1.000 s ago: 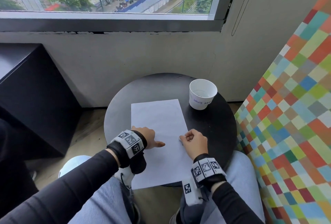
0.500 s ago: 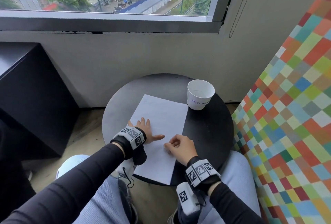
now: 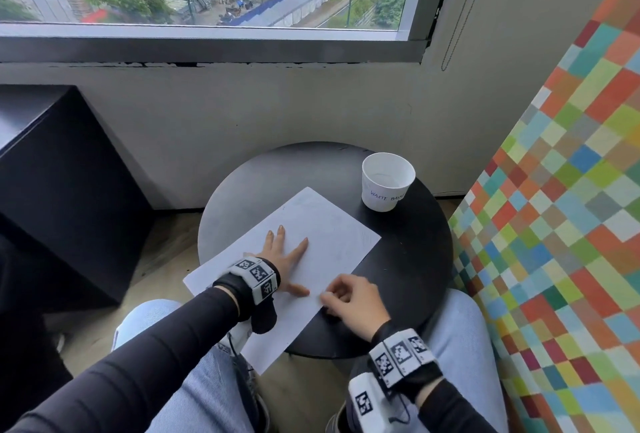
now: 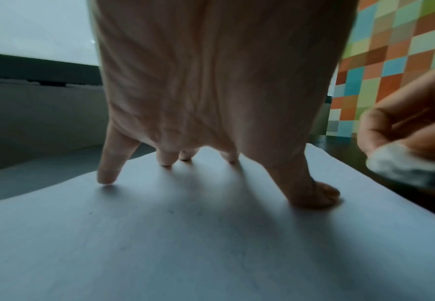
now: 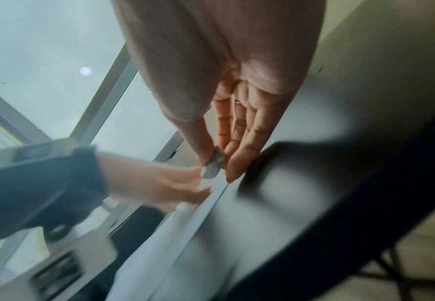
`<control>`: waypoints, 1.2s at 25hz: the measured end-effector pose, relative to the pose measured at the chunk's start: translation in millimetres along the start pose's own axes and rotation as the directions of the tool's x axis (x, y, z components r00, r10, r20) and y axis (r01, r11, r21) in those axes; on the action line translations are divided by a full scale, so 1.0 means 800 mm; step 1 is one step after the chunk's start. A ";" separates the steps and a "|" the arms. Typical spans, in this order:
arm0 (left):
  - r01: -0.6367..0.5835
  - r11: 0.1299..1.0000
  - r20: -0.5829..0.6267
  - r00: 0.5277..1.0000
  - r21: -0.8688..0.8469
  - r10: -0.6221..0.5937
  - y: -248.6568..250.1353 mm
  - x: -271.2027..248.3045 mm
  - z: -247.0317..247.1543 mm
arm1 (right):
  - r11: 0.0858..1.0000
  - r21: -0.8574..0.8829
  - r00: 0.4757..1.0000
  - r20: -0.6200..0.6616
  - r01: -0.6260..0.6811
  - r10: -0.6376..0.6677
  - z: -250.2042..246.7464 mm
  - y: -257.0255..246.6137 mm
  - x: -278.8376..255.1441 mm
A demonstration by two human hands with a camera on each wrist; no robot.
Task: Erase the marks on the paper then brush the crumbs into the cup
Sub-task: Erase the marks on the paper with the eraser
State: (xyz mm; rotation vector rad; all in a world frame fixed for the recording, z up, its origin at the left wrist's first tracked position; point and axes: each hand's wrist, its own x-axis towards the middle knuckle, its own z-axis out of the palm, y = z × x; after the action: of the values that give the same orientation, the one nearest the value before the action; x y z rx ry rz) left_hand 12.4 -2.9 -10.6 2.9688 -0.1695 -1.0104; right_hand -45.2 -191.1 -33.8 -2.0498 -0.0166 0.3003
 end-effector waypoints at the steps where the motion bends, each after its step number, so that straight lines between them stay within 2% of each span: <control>1: -0.021 1.000 0.003 1.000 0.020 0.021 -0.002 -0.002 -0.001 | 1.000 -0.016 0.997 -0.074 -0.011 0.010 -0.016 0.007 0.005; 4: -0.122 0.986 0.037 0.992 0.110 0.119 0.003 -0.005 -0.007 | 0.999 -0.036 0.982 -0.187 0.026 -0.032 -0.053 0.010 0.016; 6: -0.202 0.959 0.057 0.979 0.198 0.195 0.009 -0.007 -0.011 | 0.998 -0.011 0.979 -0.194 0.065 -0.066 -0.066 0.009 0.024; 8: -0.259 0.927 0.077 0.966 0.273 0.248 0.013 -0.009 -0.015 | 0.999 -0.006 0.981 -0.190 0.038 -0.038 -0.072 0.013 0.030; 11: -0.288 0.919 0.096 0.958 0.269 0.272 0.021 -0.010 -0.019 | 1.000 0.005 0.980 -0.197 -0.012 0.012 -0.066 0.022 0.029; 15: -0.231 0.969 0.068 0.972 0.093 0.225 0.055 -0.006 -0.005 | 0.999 0.030 0.984 -0.176 0.028 -0.022 -0.055 0.019 0.019; 17: -0.167 0.981 0.047 0.985 0.096 0.163 0.072 -0.004 0.001 | 1.000 0.004 0.982 -0.190 0.006 -0.005 -0.056 0.021 0.011; 19: -0.127 0.988 0.038 0.992 0.086 0.124 0.082 -0.003 0.004 | 0.998 -0.059 0.965 -0.261 -0.027 0.011 -0.052 0.026 -0.004; 21: -0.113 0.991 0.046 0.993 0.072 0.110 0.089 -0.004 0.004 | 0.995 -0.092 0.954 -0.300 -0.033 0.004 -0.042 0.031 -0.020; 24: -0.099 0.993 0.074 0.993 0.064 0.094 0.094 -0.003 0.002 | 0.994 -0.110 0.963 -0.270 0.000 -0.030 -0.042 0.037 -0.021; 27: -0.092 0.994 0.101 0.991 0.053 0.086 0.098 -0.002 -0.003 | 0.993 -0.113 0.935 -0.354 -0.020 -0.021 -0.051 0.039 -0.014; 28: -0.088 0.995 0.108 0.991 0.051 0.082 0.099 -0.001 -0.004 | 0.993 -0.113 0.941 -0.337 -0.021 -0.019 -0.050 0.037 -0.016; 30: -0.069 0.997 0.118 0.991 0.047 0.063 0.101 -0.001 -0.004 | 0.990 -0.141 0.974 -0.225 -0.002 -0.030 -0.044 0.031 -0.021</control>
State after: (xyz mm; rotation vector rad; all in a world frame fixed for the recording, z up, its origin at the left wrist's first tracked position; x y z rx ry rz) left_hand 5.4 -82.9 -4.9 2.9275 -0.2961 -1.1889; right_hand -56.7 -235.9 -36.1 -2.2123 0.0905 0.0559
